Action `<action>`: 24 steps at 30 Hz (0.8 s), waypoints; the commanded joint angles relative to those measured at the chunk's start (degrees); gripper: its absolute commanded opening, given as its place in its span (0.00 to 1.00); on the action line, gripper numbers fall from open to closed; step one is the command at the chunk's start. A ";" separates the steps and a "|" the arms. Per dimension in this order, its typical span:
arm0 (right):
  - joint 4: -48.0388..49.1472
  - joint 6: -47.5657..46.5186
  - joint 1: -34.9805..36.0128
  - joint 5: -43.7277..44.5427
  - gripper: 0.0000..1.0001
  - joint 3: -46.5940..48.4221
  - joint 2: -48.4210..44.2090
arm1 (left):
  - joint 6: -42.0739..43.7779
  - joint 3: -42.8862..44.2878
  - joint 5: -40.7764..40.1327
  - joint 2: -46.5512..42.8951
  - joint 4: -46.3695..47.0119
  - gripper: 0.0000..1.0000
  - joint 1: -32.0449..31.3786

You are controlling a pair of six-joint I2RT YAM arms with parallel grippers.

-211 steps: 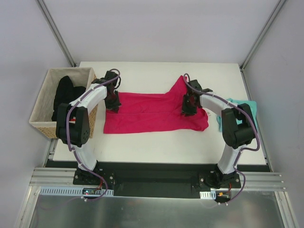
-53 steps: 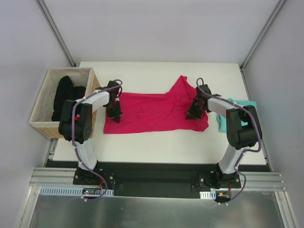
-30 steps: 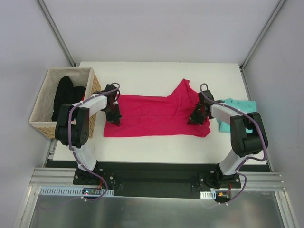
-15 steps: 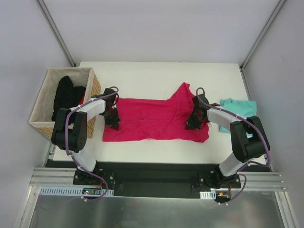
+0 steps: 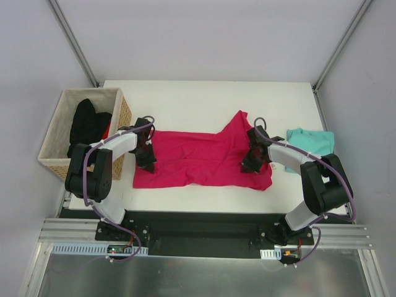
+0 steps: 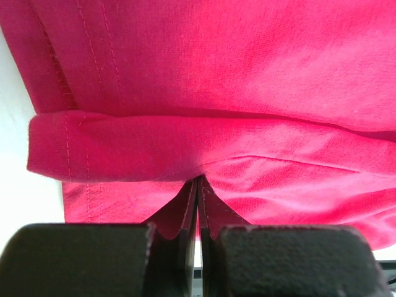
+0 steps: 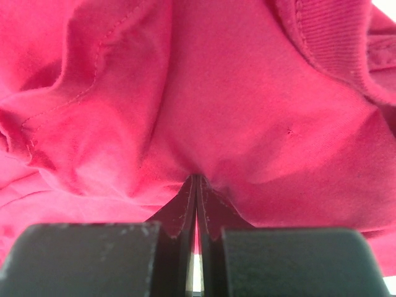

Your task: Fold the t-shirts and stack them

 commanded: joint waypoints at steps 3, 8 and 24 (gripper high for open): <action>-5.95 2.48 0.24 3.88 0.01 0.36 -0.52 | -0.13 0.28 -5.03 -0.50 -4.96 0.00 -0.36; -7.88 3.27 -0.20 6.34 0.01 0.63 -1.57 | -0.04 1.33 -6.97 0.29 -6.10 0.00 0.08; -11.05 2.48 -1.95 9.50 0.19 2.12 -1.93 | 0.84 2.74 -6.97 1.52 -6.81 0.06 0.69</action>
